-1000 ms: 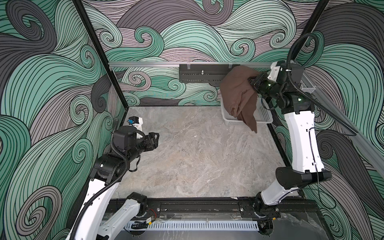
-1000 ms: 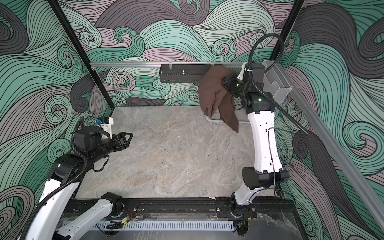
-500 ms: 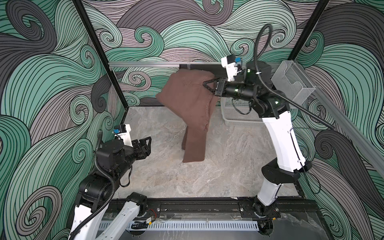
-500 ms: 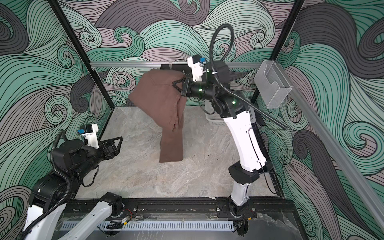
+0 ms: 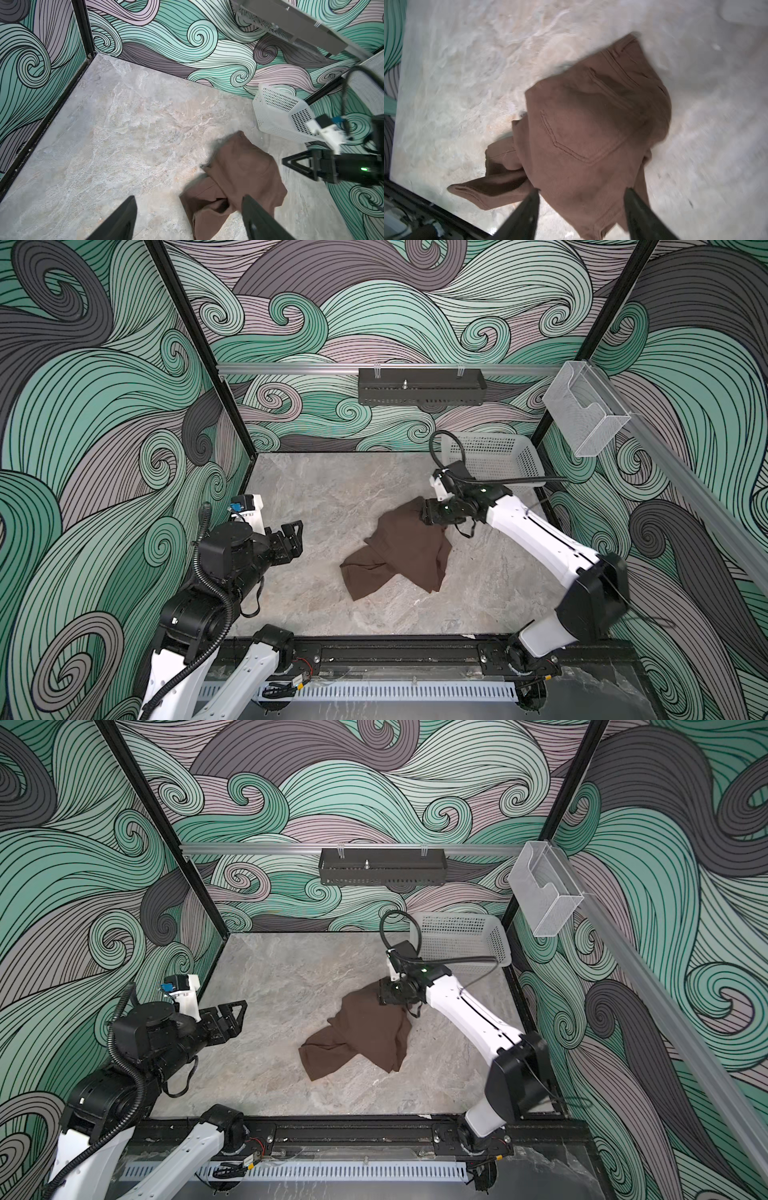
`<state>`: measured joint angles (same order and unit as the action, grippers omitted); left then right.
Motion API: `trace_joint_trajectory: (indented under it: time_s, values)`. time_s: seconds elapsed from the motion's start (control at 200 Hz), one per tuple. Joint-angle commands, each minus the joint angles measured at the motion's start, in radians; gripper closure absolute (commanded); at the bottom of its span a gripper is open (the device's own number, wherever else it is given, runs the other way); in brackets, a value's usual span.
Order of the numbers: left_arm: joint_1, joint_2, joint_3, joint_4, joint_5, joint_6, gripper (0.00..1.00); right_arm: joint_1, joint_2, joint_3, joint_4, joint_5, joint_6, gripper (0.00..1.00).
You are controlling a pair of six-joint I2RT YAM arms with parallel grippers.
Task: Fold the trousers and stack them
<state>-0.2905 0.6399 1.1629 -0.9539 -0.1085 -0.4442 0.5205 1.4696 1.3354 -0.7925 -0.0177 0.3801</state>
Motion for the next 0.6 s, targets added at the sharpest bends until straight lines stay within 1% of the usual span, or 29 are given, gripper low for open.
trace_joint_trajectory:
  time_s: [0.0, 0.045, 0.09, 0.22, 0.335, 0.445, 0.595]
  values:
    - [-0.005, 0.029, -0.035, -0.039, 0.029, -0.010, 0.17, -0.031, -0.149, -0.036, -0.058, 0.252, 0.030, 0.22]
    - [-0.005, 0.041, -0.060, -0.025, 0.057, -0.025, 0.16, -0.036, -0.180, -0.046, -0.091, 0.287, 0.041, 0.19]
    - [-0.005, 0.056, -0.089, -0.005, 0.088, -0.040, 0.16, -0.037, -0.200, -0.052, -0.110, 0.294, 0.051, 0.17]
    - [-0.006, 0.116, -0.180, 0.062, 0.186, -0.091, 0.16, -0.036, -0.198, -0.035, -0.138, 0.240, 0.112, 0.13]
    - [-0.007, 0.186, -0.235, 0.103, 0.262, -0.128, 0.15, -0.007, -0.132, 0.016, -0.148, 0.202, 0.172, 0.10]
    - [-0.014, 0.246, -0.280, 0.136, 0.316, -0.156, 0.10, 0.051, -0.046, 0.075, -0.148, 0.215, 0.222, 0.08]
    - [-0.033, 0.323, -0.365, 0.237, 0.394, -0.209, 0.07, 0.139, 0.094, 0.167, -0.156, 0.227, 0.275, 0.08]
